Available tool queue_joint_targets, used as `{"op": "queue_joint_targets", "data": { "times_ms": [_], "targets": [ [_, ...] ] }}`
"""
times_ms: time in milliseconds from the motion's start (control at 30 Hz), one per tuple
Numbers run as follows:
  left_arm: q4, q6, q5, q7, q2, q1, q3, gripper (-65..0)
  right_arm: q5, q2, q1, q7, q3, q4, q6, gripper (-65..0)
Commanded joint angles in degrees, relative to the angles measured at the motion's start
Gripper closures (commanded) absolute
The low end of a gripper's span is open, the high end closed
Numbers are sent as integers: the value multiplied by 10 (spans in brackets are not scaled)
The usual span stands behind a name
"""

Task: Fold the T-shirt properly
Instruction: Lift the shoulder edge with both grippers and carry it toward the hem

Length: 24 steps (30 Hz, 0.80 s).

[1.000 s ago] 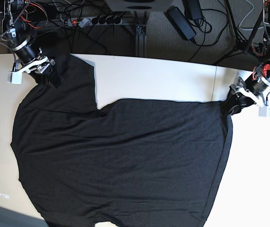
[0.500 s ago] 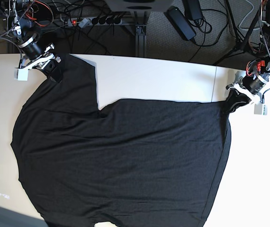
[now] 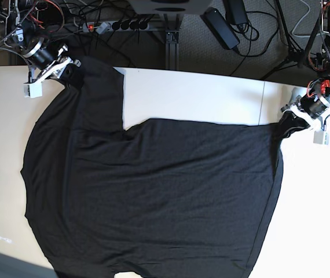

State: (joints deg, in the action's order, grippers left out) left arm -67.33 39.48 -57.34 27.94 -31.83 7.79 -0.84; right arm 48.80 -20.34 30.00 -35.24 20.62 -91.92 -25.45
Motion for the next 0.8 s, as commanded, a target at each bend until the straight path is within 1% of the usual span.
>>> {"op": "queue_joint_targets", "data": {
  "times_ms": [0, 100, 200, 233, 367, 433, 567, 667, 767],
  "targets": [
    [-11, 5, -5, 9, -11, -1, -11, 0, 2, -20, 2, 6, 20, -12, -7, 0],
    [-29, 5, -7, 17, -17, -1, -26, 0, 16, -41, 2, 6, 59, -19, -9, 0],
    [-65, 5, -12, 19, -28, -2, -26, 0, 41, -64, 1, 7, 91, -19, -31, 0],
    [-82, 5, -14, 20, -31, -2, -26, 0, 44, -71, -1, 7, 98, -20, -35, 0],
    [-156, 5, -19, 21, -36, -4, -26, 0, 55, -96, -2, 7, 113, -34, -35, 0],
    [-173, 5, -15, 21, -35, -15, -26, 0, 54, -104, -10, 4, 123, -48, -35, 0],
    [-171, 5, 3, 18, -34, -52, -26, 0, 52, -125, -47, -8, 151, -54, -35, 0],
    [-163, 5, 28, 6, -34, -87, -26, 0, 43, -155, -84, -10, 155, -54, -35, 0],
    [-143, 5, 33, 5, -33, -120, -26, 0, 30, -185, -119, -10, 153, -51, -35, 0]
  ]
}}
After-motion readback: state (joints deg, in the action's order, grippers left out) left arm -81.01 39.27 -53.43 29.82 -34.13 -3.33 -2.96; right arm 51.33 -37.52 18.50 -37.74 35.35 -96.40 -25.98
